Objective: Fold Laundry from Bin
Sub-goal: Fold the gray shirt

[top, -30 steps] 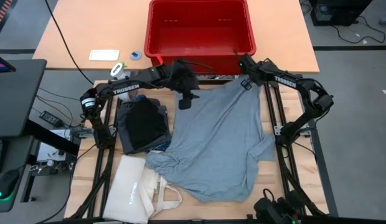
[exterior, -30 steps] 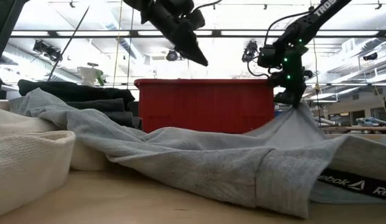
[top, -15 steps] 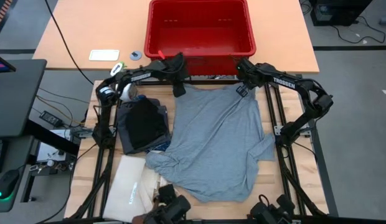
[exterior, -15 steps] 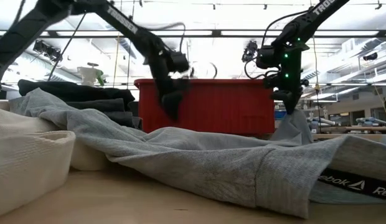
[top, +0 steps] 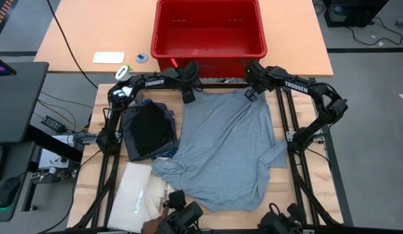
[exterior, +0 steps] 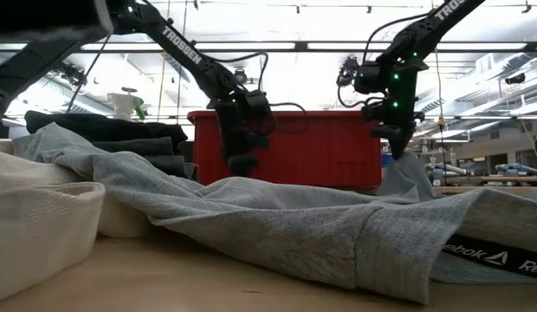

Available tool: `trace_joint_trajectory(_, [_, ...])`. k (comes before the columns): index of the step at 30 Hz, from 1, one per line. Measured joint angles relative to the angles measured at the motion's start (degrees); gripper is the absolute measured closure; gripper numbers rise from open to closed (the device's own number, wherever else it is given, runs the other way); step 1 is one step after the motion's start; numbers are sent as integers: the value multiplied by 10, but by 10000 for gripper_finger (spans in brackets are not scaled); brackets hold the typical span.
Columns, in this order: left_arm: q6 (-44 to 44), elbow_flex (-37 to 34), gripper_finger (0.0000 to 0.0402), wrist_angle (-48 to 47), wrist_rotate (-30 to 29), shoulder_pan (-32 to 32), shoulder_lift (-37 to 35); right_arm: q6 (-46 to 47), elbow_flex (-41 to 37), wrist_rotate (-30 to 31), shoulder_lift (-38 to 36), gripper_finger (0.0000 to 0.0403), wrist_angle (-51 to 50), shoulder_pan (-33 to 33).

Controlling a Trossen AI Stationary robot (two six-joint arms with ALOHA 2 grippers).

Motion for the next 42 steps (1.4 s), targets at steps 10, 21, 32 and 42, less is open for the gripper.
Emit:
trace_joint_trajectory(10, [-7,0,213,-1,-6,0,34,4,0,35,0,389,-53,0])
trace_joint_trajectory(21, [1,-1,384,8,-35,-4,18,-37,-1,5,0,389,-77,3])
trace_joint_trajectory(32, [-4,0,398,-20,-46,-5,-74,-65,-1,23,-3,389,-101,2])
trace_joint_trajectory(42, [-17,-1,400,-58,-46,-10,-193,-60,-2,10,-114,389,-56,11])
